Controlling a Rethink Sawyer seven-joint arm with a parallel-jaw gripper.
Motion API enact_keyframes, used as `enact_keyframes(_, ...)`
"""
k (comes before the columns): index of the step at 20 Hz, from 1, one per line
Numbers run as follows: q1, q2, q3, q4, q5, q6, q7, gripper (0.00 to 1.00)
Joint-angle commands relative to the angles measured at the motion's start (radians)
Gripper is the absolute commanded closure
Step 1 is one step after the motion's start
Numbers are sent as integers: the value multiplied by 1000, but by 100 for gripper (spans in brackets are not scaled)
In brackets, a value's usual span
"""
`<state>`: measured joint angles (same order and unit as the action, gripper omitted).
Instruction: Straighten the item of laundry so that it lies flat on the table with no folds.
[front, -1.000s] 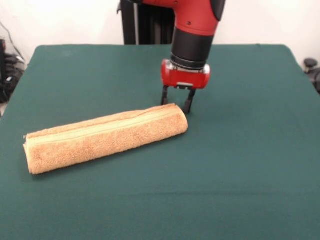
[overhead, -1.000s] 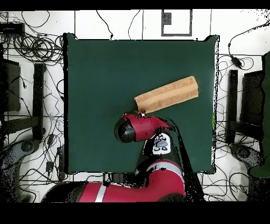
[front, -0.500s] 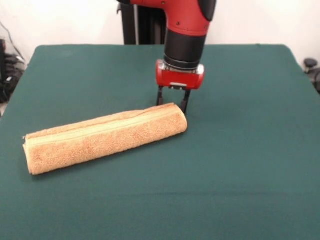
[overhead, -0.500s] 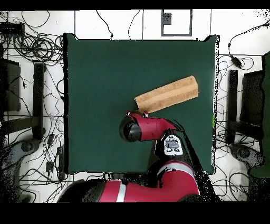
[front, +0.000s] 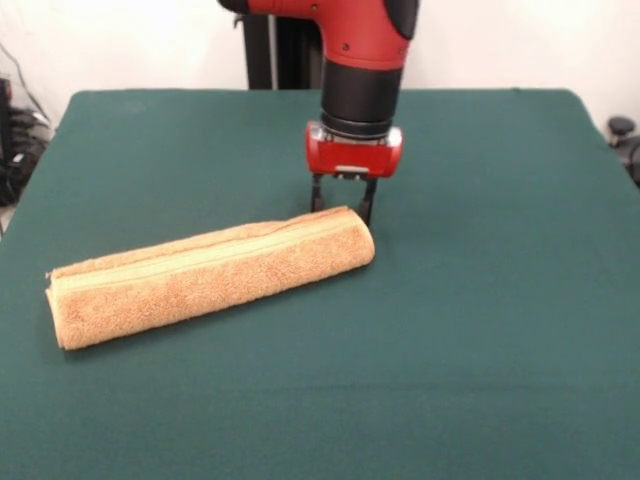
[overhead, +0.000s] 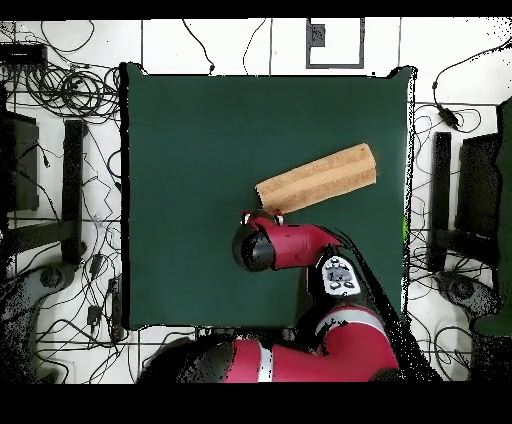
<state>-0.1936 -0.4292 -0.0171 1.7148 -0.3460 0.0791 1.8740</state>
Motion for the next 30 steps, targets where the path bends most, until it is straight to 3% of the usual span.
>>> enact_keyframes(1,-45,43,184,20,-128,-39,-25,0)
enact_keyframes(6,-42,40,202,6,-192,3,-43,0)
enact_keyframes(9,-104,54,296,-8,-276,88,-165,0)
enact_keyframes(13,-78,31,305,-32,-351,156,-218,0)
enact_keyframes(19,-49,23,291,-20,-367,107,-83,0)
enact_keyframes(24,-28,21,274,-22,-395,113,-77,0)
enact_keyframes(30,211,-7,-20,-15,-257,72,242,0)
